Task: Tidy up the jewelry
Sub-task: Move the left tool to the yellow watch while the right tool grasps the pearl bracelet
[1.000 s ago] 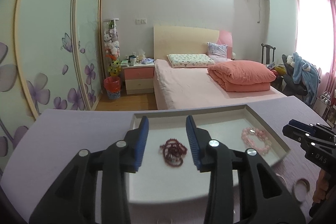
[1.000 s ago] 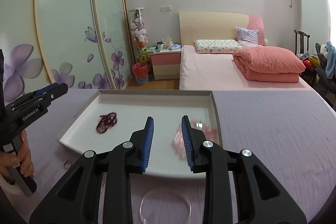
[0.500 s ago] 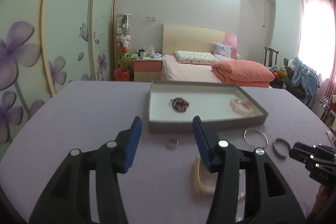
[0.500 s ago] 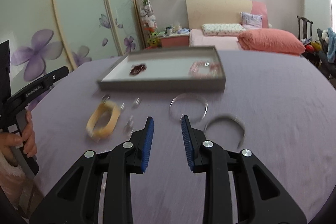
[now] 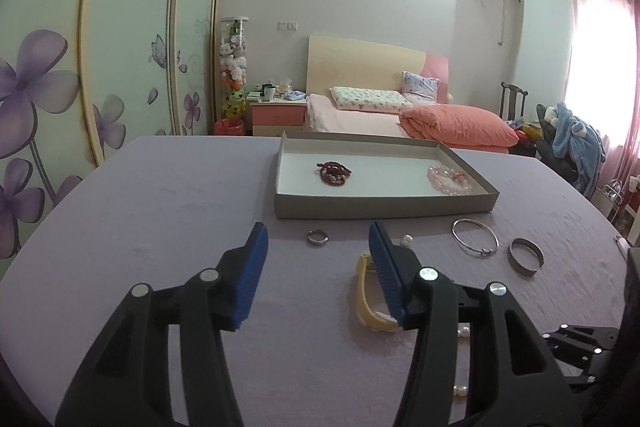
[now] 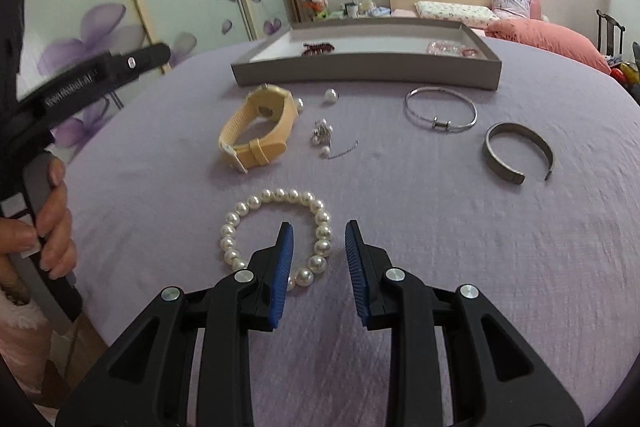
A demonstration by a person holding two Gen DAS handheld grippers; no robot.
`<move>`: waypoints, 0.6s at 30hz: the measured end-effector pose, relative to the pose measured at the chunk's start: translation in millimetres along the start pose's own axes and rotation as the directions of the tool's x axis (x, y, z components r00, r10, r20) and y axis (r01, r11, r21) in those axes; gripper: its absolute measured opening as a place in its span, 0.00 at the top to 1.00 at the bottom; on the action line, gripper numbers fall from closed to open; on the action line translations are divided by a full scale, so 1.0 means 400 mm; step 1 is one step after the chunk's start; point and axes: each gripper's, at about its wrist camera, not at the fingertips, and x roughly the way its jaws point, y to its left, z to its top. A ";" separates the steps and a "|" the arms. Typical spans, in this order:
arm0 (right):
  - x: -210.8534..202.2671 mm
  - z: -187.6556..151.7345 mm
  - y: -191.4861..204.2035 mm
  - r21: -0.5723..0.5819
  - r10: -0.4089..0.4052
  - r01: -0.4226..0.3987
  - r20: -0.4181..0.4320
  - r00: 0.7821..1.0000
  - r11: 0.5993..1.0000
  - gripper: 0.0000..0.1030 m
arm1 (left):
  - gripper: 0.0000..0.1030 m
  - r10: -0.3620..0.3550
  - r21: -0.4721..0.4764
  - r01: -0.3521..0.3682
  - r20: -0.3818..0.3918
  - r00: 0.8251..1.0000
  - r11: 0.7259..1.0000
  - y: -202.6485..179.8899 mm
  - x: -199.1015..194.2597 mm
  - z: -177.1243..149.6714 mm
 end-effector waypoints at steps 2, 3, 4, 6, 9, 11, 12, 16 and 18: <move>-0.005 -0.008 0.005 -0.028 -0.028 0.028 0.003 1.000 0.999 0.90 | 0.49 -0.006 0.005 0.006 -0.009 1.000 1.000 -0.010 0.006 -0.001; -0.011 -0.013 0.000 -0.031 -0.038 0.039 0.005 0.999 0.999 0.90 | 0.49 -0.009 0.006 0.009 -0.013 1.000 1.000 -0.013 0.008 -0.002; -0.019 -0.018 -0.009 -0.032 -0.061 0.062 0.008 0.998 0.998 0.90 | 0.49 -0.016 0.008 0.017 -0.020 1.000 1.000 -0.018 0.012 -0.004; -0.031 -0.024 -0.042 -0.011 -0.125 0.125 0.016 0.992 0.992 0.90 | 0.44 -0.025 0.012 0.026 -0.033 0.999 1.000 -0.027 0.019 -0.008; -0.056 -0.027 -0.128 0.091 -0.212 0.210 0.014 0.977 0.974 0.90 | 0.40 -0.041 0.027 0.042 -0.056 0.998 0.999 -0.047 0.035 -0.014; -0.069 -0.029 -0.170 0.140 -0.227 0.223 0.011 0.974 0.965 0.90 | 0.38 -0.049 0.039 0.052 -0.082 0.995 0.998 -0.067 0.052 -0.021; -0.073 -0.031 -0.180 0.147 -0.227 0.223 0.011 0.974 0.964 0.90 | 0.36 -0.054 0.043 0.058 -0.094 0.994 0.997 -0.076 0.059 -0.024; -0.080 -0.037 -0.189 0.151 -0.220 0.215 0.018 0.975 0.965 0.90 | 0.31 -0.053 0.066 0.065 -0.169 0.984 0.996 -0.118 0.109 -0.040; -0.077 -0.037 -0.187 0.156 -0.209 0.204 0.021 0.978 0.967 0.90 | 0.31 -0.053 0.060 0.067 -0.201 0.978 0.996 -0.128 0.134 -0.040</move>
